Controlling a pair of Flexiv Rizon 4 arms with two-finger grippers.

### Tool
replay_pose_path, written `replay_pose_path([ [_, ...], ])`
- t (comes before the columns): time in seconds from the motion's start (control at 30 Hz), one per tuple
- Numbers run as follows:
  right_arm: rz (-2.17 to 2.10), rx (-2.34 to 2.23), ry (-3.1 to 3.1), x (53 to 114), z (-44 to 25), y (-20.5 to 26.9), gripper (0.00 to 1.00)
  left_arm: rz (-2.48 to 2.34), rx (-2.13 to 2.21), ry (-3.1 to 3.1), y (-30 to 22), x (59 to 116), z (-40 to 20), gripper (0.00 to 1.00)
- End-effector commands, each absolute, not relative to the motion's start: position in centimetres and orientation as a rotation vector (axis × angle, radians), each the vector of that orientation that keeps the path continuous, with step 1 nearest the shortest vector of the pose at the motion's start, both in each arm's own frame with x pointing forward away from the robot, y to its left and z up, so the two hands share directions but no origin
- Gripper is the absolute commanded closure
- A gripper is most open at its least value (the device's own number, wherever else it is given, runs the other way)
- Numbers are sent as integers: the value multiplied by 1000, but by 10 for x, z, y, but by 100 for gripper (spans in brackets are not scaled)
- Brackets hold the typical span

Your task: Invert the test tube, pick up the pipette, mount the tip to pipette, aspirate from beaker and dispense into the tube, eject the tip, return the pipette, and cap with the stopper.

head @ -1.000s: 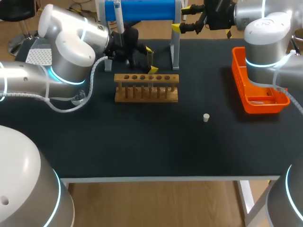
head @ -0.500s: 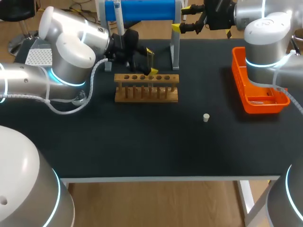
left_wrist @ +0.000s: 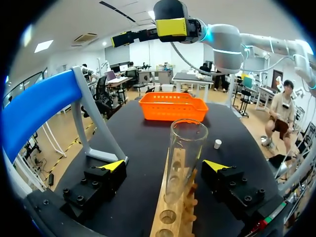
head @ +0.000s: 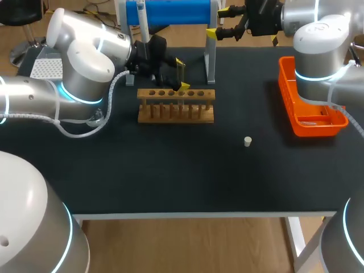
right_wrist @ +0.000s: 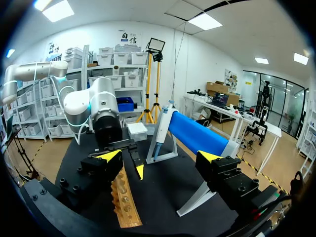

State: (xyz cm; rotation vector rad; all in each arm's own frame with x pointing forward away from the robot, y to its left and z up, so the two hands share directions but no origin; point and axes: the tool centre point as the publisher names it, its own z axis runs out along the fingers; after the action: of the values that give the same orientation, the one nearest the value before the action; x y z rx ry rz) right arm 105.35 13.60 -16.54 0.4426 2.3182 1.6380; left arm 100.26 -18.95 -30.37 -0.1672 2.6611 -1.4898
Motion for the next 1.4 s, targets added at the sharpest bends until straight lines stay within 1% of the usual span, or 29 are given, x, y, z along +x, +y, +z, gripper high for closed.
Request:
replay_pose_path([
  [0.03, 1637, 442, 2323, 1054, -165, 135, 0, -1494, -164, 2662, -189, 1003, -304, 0],
  [0.17, 1637, 442, 2323, 1054, -165, 135, 0, -1494, -164, 2662, -189, 1003, -304, 0],
  [0.3, 1604, 433, 2340, 1031, -172, 114, 0, -1494, -164, 2662, -189, 1003, -304, 0],
  [0.6, 1575, 417, 2404, 950, -209, 19, 0, -1494, -164, 2662, -189, 1003, -304, 0],
  [0.87, 1473, 404, 2554, 876, -249, -43, 0, -1494, -164, 2662, -189, 1003, -304, 0],
  [1.4, 1473, 404, 2554, 876, -249, -43, 0, -1494, -164, 2662, -189, 1003, -304, 0],
])
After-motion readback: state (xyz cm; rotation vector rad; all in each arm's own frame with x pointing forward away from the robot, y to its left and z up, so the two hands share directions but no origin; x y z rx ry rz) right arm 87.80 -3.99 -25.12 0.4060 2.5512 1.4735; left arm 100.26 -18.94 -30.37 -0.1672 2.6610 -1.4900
